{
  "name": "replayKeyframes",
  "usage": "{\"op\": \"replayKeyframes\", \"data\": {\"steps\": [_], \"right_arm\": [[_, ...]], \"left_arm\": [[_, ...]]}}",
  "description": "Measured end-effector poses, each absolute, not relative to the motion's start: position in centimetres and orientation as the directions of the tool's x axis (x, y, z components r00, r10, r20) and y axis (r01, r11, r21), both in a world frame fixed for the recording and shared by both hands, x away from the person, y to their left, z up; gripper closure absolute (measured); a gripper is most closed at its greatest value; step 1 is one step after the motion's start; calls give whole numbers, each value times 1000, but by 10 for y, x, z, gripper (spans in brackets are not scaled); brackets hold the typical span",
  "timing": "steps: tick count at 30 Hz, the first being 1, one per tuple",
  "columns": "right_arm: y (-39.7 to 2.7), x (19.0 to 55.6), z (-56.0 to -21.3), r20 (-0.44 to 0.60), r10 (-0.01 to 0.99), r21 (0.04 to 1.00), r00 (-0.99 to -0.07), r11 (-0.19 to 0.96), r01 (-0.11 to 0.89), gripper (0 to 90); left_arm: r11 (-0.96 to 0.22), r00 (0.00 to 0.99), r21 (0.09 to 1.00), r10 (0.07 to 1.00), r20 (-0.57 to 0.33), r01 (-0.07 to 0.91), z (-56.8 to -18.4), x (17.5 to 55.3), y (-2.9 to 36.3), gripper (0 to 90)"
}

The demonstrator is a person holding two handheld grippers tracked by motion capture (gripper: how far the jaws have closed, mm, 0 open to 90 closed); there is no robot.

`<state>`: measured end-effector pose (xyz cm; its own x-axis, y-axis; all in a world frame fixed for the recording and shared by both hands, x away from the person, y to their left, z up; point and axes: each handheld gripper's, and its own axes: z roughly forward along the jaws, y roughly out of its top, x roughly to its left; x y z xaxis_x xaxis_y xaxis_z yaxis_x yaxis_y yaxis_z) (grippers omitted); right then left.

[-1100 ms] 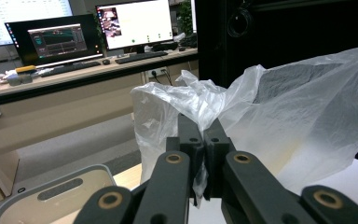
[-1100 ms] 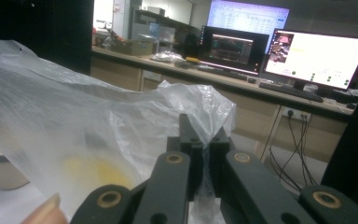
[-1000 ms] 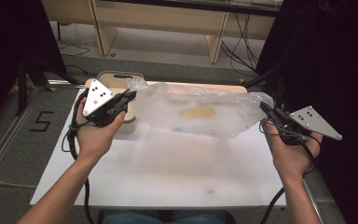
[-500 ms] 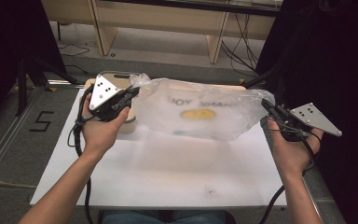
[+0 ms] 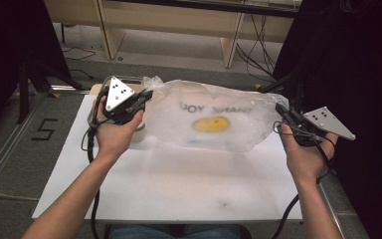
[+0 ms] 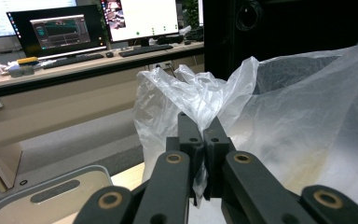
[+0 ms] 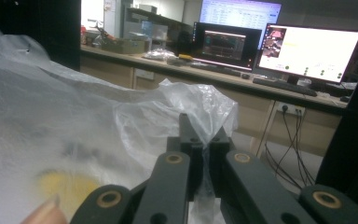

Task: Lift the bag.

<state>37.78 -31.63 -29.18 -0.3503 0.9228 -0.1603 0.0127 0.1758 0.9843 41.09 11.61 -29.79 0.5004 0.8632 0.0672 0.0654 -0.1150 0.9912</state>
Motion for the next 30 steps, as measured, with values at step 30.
{"op": "replayKeyframes", "data": {"steps": [30], "right_arm": [[-302, 415, -322, -151, 933, 980, -327, 185, 75, 900]], "left_arm": [[-143, 447, 978, 893, 60, 155, -322, 462, 105, 889]]}}
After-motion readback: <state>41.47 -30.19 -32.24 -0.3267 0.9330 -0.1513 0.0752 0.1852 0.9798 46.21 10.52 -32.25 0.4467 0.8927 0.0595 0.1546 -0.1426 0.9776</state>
